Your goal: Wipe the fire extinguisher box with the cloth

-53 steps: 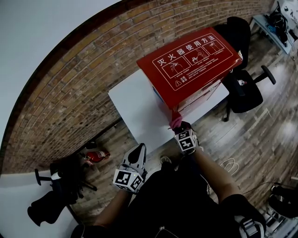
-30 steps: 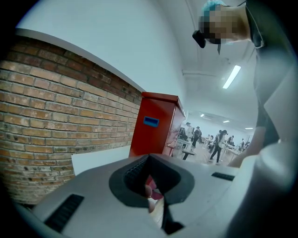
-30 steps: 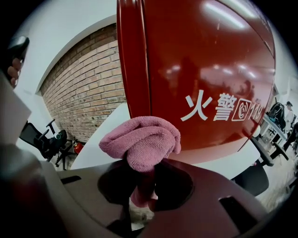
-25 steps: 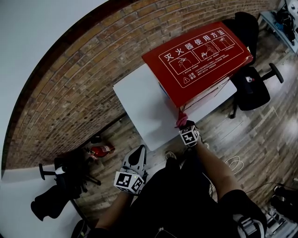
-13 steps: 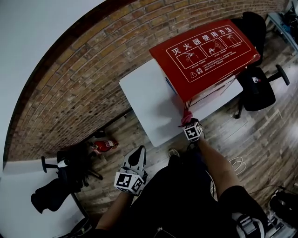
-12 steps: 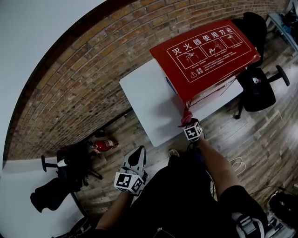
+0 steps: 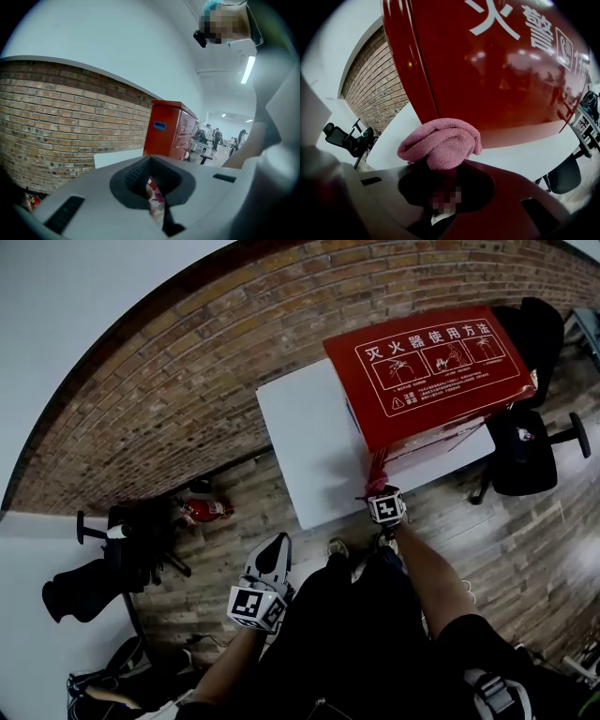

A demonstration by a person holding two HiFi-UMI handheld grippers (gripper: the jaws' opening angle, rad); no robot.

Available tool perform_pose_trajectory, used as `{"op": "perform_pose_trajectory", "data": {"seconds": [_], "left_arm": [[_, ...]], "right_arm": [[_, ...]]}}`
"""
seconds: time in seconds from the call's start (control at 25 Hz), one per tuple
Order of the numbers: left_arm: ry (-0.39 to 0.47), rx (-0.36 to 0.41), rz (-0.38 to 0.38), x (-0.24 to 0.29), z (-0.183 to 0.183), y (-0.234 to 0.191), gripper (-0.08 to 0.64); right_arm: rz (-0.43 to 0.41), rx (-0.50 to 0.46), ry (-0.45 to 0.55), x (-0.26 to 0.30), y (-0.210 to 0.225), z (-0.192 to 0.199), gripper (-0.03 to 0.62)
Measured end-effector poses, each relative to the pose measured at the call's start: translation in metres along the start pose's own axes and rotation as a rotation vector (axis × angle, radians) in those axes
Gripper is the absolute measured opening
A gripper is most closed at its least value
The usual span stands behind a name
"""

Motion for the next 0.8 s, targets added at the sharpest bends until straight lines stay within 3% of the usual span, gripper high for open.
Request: {"op": "perform_pose_trajectory", "data": {"seconds": [0.4, 0.8], "left_arm": [[0.049, -0.033, -0.13, -0.008, 0.009, 0.029, 0.023], [0.09, -0.064, -0.186, 0.002, 0.019, 0.055, 0.023]], "right_arm": [[-0.073, -0.063, -0.013, 0.001, 0.009, -0.003, 0.084], [-0.101, -0.063, -0.032, -0.003, 0.033, -0.002, 0.084]]}}
Point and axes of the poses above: the fingertips, and each gripper's own axes: x forward along the fingers, y to its right, z out of its underside, the point moved 3 cm from there along -x, backward along the fingers, and after that the axes turned 1 degree about -x, right-handed, at the moved point
